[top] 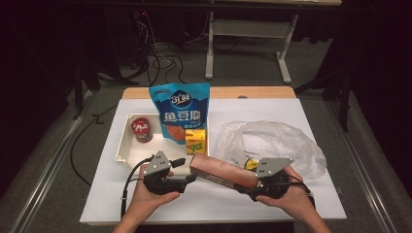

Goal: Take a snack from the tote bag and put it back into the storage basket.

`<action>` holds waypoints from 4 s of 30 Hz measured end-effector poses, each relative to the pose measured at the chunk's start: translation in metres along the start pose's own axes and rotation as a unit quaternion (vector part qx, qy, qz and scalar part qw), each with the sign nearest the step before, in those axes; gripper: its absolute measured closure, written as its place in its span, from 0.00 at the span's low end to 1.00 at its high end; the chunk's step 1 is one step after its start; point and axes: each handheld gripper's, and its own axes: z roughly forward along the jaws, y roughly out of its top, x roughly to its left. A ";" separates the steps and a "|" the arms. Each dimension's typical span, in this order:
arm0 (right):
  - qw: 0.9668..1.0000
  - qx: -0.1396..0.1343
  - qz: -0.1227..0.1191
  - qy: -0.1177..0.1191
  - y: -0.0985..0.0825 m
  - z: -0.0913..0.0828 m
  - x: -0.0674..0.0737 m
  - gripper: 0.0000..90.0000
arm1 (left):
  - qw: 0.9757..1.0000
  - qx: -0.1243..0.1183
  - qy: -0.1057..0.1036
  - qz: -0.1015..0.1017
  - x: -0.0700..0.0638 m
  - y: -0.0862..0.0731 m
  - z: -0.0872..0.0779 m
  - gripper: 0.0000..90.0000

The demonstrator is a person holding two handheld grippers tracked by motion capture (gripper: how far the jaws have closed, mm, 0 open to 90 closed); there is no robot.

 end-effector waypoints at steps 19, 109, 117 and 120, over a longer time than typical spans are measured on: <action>0.999 -0.002 -0.022 0.041 0.002 0.007 0.000 0.51 | 0.998 0.003 -0.054 0.028 0.000 -0.005 0.004 0.25; 0.995 -0.086 0.044 -0.001 -0.038 -0.029 -0.029 0.20 | 0.991 -0.005 -0.101 0.085 0.012 -0.012 -0.043 0.50; 0.995 -0.083 0.052 -0.013 -0.044 -0.030 -0.029 0.20 | 0.994 -0.013 -0.073 0.083 0.022 -0.013 -0.059 0.50; 0.995 -0.083 0.055 -0.016 -0.045 -0.031 -0.029 0.21 | 0.995 -0.013 -0.062 0.079 0.027 -0.015 -0.065 0.50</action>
